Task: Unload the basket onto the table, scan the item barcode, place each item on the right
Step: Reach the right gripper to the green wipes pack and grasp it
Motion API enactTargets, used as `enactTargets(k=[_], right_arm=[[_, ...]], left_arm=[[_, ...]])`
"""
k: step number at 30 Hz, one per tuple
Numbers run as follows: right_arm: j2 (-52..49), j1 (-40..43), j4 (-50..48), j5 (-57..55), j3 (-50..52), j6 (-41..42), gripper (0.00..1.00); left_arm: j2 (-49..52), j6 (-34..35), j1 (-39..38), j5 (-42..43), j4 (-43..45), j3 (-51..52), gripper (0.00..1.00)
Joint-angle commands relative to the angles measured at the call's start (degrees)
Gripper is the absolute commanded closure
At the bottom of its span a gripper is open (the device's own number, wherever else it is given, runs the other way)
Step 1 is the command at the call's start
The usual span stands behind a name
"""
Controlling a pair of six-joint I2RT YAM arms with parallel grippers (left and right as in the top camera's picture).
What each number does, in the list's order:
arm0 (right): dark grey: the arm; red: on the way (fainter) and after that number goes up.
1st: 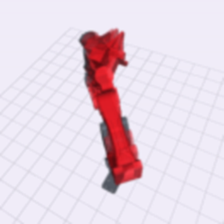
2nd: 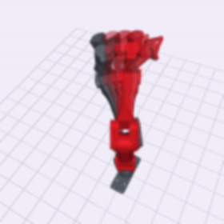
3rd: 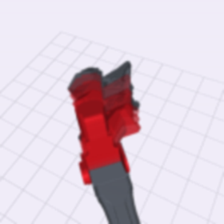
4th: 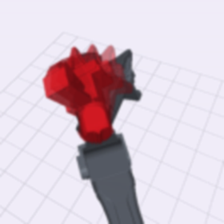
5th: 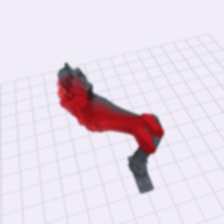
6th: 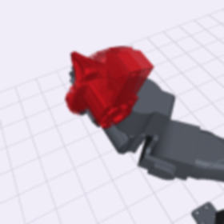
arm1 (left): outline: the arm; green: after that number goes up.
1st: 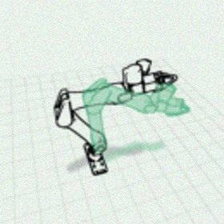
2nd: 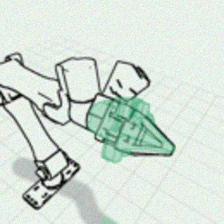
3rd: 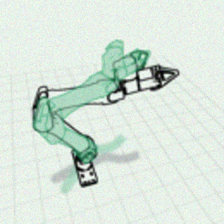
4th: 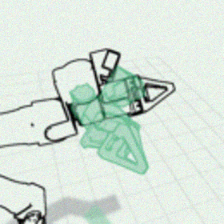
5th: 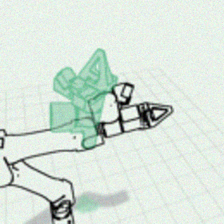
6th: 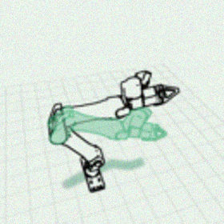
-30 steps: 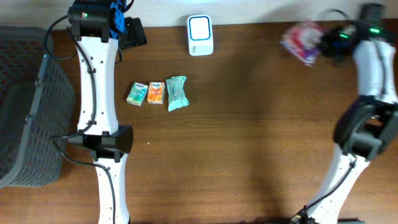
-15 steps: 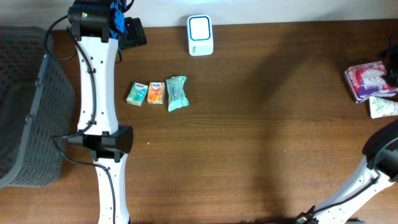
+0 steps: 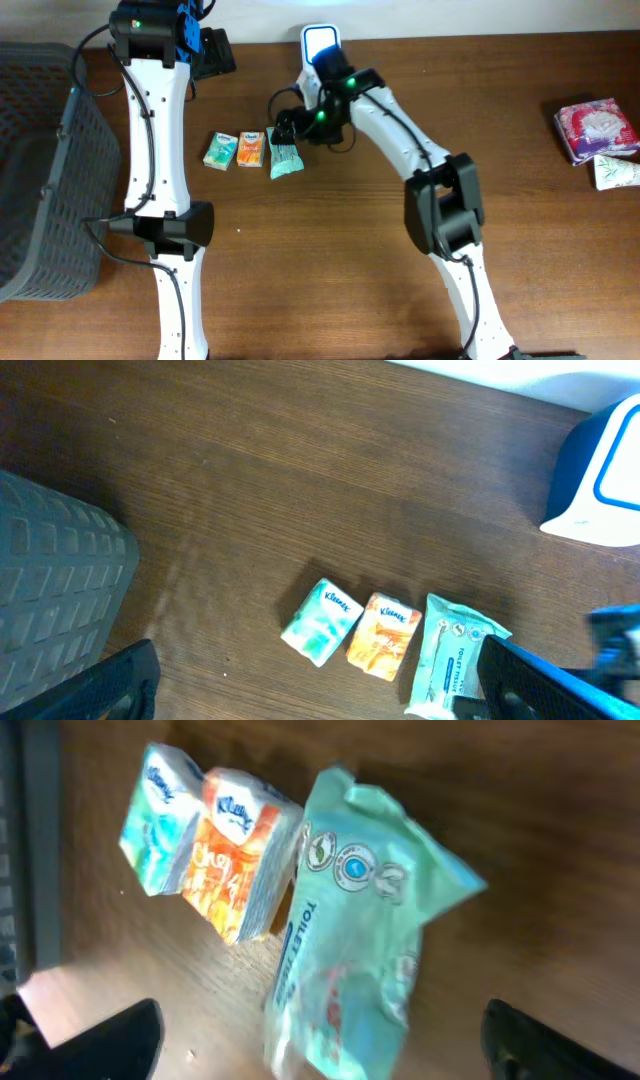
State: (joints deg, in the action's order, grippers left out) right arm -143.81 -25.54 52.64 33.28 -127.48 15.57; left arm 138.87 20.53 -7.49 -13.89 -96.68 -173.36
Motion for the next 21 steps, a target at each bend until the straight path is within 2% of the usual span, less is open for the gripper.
enactTargets(k=[1,2,3,5,6,9,10,11,12,13,16,18,20,21], right_arm=[[-2.75,-2.14,-0.26,0.57,0.11,2.78,0.17],[-3.26,-2.40,-0.17,0.52,0.11,2.73,0.32],[-3.30,-2.43,0.24,-0.55,0.11,2.73,0.57],[-3.23,-1.92,4.76,-8.61,0.09,2.75,0.93],[-3.08,-1.38,6.75,-10.19,0.07,2.75,0.94],[1.03,2.89,20.28,-22.21,-0.04,2.73,0.91],[2.23,4.02,23.85,-26.40,-0.04,2.71,0.80],[2.99,4.94,25.59,-27.41,-0.09,2.10,0.66],[3.28,5.51,26.23,-27.34,-0.09,1.62,0.36],[3.28,5.77,26.64,-27.32,-0.09,1.62,0.16],[3.28,4.50,27.36,-23.67,-0.09,1.92,0.18],[3.28,3.32,27.39,-26.73,-0.09,4.11,0.27],[3.30,2.19,27.65,-33.88,-0.17,5.16,0.42],[3.32,2.14,28.85,-34.71,-1.40,6.45,0.36]], left_arm=[[-0.24,-0.31,-0.11,-0.02,-0.04,-0.11,0.01],[-0.24,-0.31,-0.11,-0.02,-0.02,-0.11,0.01],[-0.24,-0.28,-0.11,-0.02,-0.02,-0.11,0.01],[-0.24,-0.28,-0.11,-0.02,-0.04,-0.11,0.01],[-0.24,-0.31,-0.11,-0.02,-0.04,-0.11,0.01],[-0.24,-0.28,-0.11,-0.02,-0.02,-0.11,0.01],[-0.24,-0.31,-0.11,-0.02,-0.02,-0.11,0.01],[-0.24,-0.28,-0.11,-0.02,-0.02,-0.11,0.01],[-0.24,-0.31,-0.11,-0.02,-0.04,-0.11,0.01],[-0.24,-0.31,-0.11,-0.02,-0.04,-0.11,0.01],[-0.24,-0.31,-0.11,-0.02,-0.02,-0.11,0.01],[-0.24,-0.31,-0.11,-0.02,-0.02,-0.11,0.01],[-0.24,-0.31,-0.11,-0.02,-0.02,-0.11,0.01],[-0.24,-0.28,-0.11,-0.02,-0.02,-0.11,0.01]])
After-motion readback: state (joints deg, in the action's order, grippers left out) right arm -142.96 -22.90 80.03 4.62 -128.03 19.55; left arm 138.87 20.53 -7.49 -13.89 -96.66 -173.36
